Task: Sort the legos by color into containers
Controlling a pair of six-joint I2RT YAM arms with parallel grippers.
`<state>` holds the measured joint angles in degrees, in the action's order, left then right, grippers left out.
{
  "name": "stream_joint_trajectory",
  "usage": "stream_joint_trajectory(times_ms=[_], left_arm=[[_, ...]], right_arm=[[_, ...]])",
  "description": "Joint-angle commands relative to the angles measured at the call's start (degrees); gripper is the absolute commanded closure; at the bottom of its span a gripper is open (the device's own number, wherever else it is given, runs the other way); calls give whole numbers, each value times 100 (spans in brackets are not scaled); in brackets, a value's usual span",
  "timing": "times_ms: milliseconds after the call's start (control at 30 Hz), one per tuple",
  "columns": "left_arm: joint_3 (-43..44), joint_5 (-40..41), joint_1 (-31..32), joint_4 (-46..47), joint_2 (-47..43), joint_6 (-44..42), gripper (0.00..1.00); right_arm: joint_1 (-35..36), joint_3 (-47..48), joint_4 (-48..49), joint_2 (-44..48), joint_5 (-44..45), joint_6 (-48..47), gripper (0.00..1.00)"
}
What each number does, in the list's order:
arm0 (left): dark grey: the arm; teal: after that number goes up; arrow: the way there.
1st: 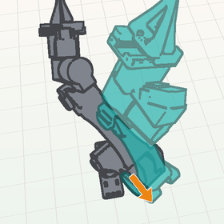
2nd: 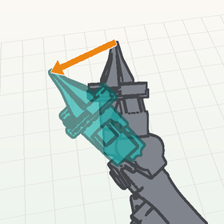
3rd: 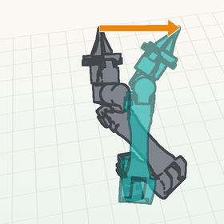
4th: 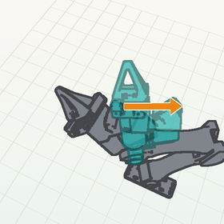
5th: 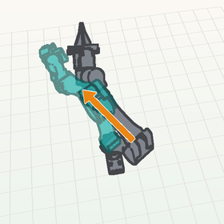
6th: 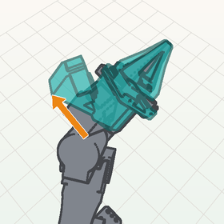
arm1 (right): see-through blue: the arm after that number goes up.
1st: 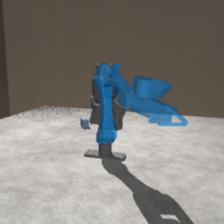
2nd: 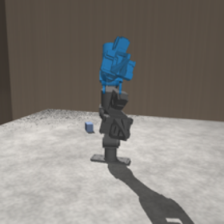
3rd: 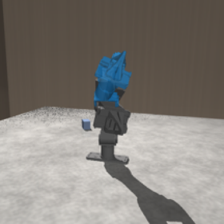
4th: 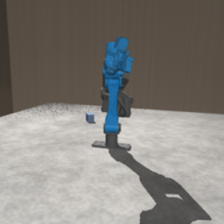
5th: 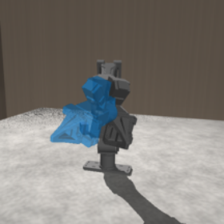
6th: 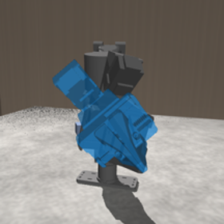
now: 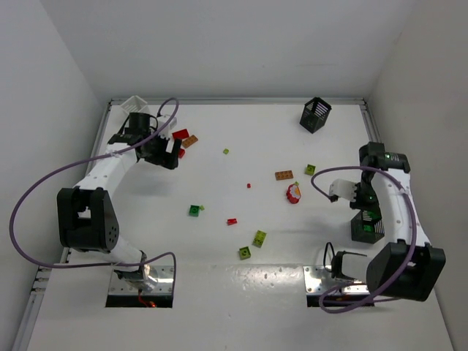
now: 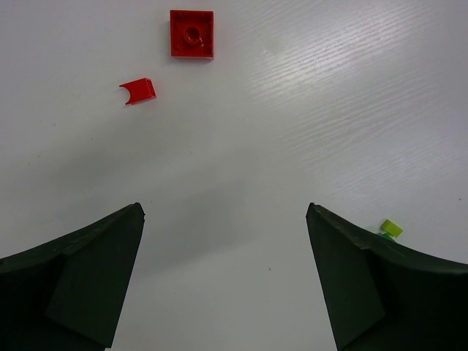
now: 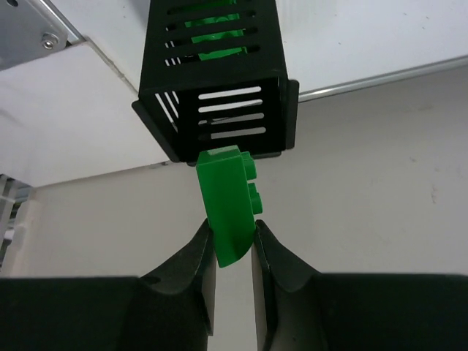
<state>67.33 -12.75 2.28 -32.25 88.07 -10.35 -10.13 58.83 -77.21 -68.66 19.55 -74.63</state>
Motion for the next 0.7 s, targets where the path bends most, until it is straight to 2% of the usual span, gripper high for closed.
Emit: stream_joint_trajectory(times_ms=[0, 67, 100, 200, 300, 433, 567, 600, 633, 667], left_arm=[[-1, -43, 44, 35, -9, -72, 0], [-1, -43, 44, 35, -9, -72, 0], [-1, 9, 44, 35, -9, -20, 0], [-1, 10, 44, 35, -62, -20, 0], [-1, 10, 44, 35, -62, 33, 0], [-1, 10, 44, 87, -9, 85, 0], [-1, 10, 44, 193, -9, 155, 0], [-1, 71, 44, 323, -9, 226, 0], [-1, 71, 44, 377, -9, 279, 0], [-1, 193, 44, 377, -9, 340, 0]], right_arm=[[-59, 15, -330, -235, 154, -139, 93], [-111, -55, -146, -305, 303, -139, 83], [-112, -125, -15, -306, 304, -139, 74], [-112, -126, -13, -419, 435, -139, 62], [-112, 93, -145, -481, 436, -139, 55], [-112, 672, -329, -630, 76, -139, 54], [-165, 2182, -330, -1148, -1433, 395, 57], [-165, 2655, -330, -1262, -2237, 649, 57], [-52, 2808, -330, -1377, -2611, 826, 57], [19, 3027, -330, -1621, -3389, 1027, 57]])
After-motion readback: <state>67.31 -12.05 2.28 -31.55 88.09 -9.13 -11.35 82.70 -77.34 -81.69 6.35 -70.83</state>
